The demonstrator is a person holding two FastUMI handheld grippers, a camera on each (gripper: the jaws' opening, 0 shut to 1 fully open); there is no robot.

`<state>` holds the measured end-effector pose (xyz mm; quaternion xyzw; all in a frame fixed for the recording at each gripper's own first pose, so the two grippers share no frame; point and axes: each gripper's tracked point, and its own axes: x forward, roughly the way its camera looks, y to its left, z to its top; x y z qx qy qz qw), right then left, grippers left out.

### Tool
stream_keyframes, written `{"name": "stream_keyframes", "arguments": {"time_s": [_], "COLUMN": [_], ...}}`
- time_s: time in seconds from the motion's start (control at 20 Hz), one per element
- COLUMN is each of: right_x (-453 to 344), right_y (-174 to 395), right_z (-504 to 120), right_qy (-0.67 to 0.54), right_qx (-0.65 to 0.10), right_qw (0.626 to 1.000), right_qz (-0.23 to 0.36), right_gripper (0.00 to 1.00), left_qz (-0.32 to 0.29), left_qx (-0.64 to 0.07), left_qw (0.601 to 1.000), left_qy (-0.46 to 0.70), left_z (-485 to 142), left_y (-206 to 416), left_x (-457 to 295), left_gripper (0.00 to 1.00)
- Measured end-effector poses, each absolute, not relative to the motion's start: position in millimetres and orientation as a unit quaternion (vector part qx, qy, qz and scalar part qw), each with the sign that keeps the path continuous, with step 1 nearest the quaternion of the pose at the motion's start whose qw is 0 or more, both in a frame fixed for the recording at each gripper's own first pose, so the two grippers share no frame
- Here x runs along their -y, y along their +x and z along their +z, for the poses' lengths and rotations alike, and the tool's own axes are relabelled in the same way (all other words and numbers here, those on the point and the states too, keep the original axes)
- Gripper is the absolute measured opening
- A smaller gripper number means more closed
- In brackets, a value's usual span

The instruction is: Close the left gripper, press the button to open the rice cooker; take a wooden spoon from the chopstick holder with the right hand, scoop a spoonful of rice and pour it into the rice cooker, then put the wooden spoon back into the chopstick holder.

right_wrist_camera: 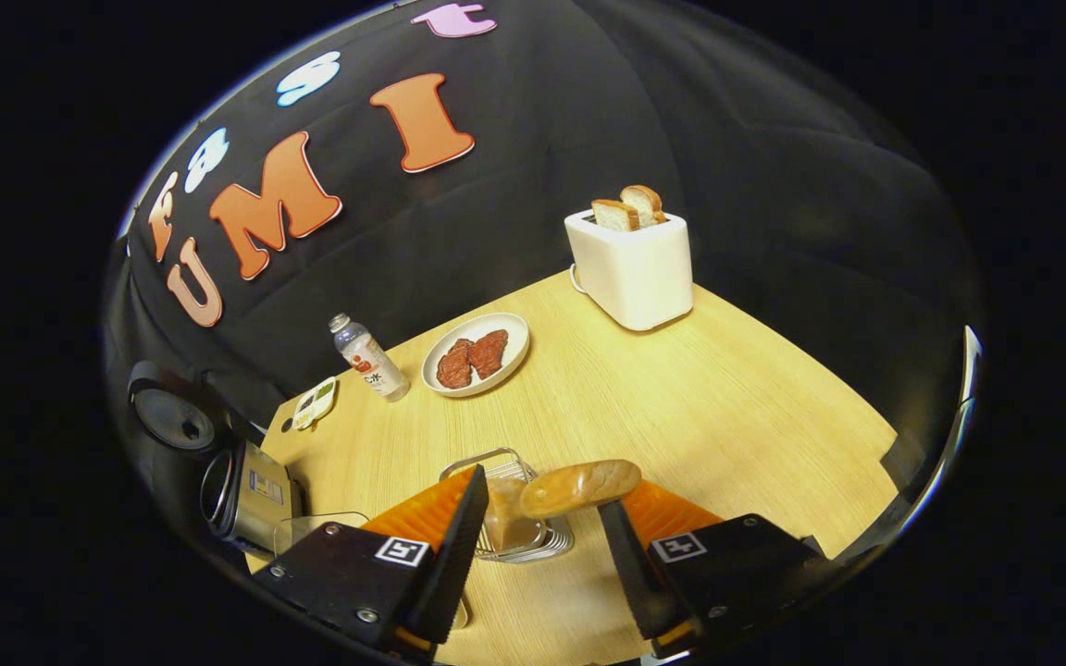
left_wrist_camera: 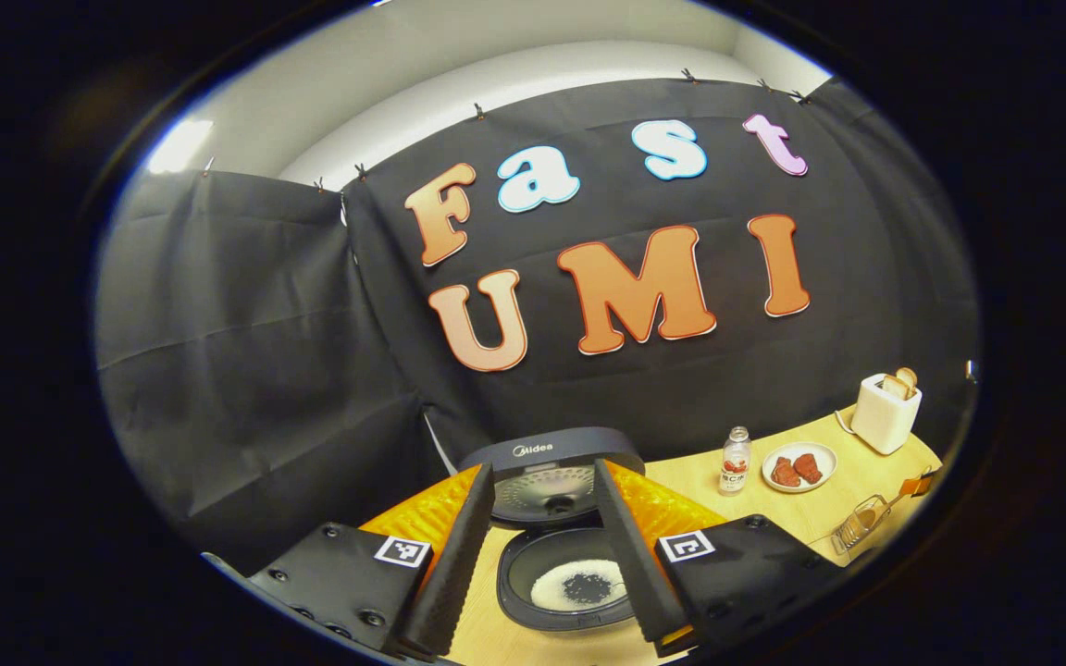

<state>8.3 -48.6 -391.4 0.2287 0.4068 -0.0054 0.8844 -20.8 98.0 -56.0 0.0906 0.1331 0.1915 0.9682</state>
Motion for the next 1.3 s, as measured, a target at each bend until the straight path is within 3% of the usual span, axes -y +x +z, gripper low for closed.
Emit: {"name": "stream_keyframes", "arguments": {"time_s": [0.05,0.3,0.75,1.05,1.15,1.3], "right_x": [47.5,44.2,36.0,31.6,37.4,43.4], "right_y": [11.8,38.4,61.6,46.9,44.0,46.9], "right_z": [-395.2,-396.4,-408.6,-395.2,-381.5,-347.3], "right_qy": [0.228,0.229,0.258,0.278,0.277,0.284], "right_qx": [-0.408,-0.396,-0.412,-0.434,-0.428,-0.396], "right_qw": [0.884,0.889,0.874,0.856,0.86,0.873], "right_qz": [-0.005,0.008,0.014,0.018,0.017,0.018], "right_gripper": [0.69,0.46,0.17,0.1,0.1,0.1], "left_qz": [0.196,0.216,0.226,0.226,0.224,0.221], "left_qx": [-0.136,-0.144,-0.145,-0.147,-0.146,-0.145], "left_qw": [0.967,0.963,0.96,0.961,0.961,0.963], "left_qy": [0.088,0.076,0.079,0.068,0.064,0.06], "left_z": [-57.4,-59.9,-61.1,-66.3,-68.3,-71.6], "left_y": [-24.0,-38.3,-54.4,-59.8,-58.6,-53.4], "left_x": [-101.0,-110.2,-117.3,-121.7,-122.8,-122.8], "left_gripper": [0.65,0.67,0.67,0.67,0.75,0.75]}}
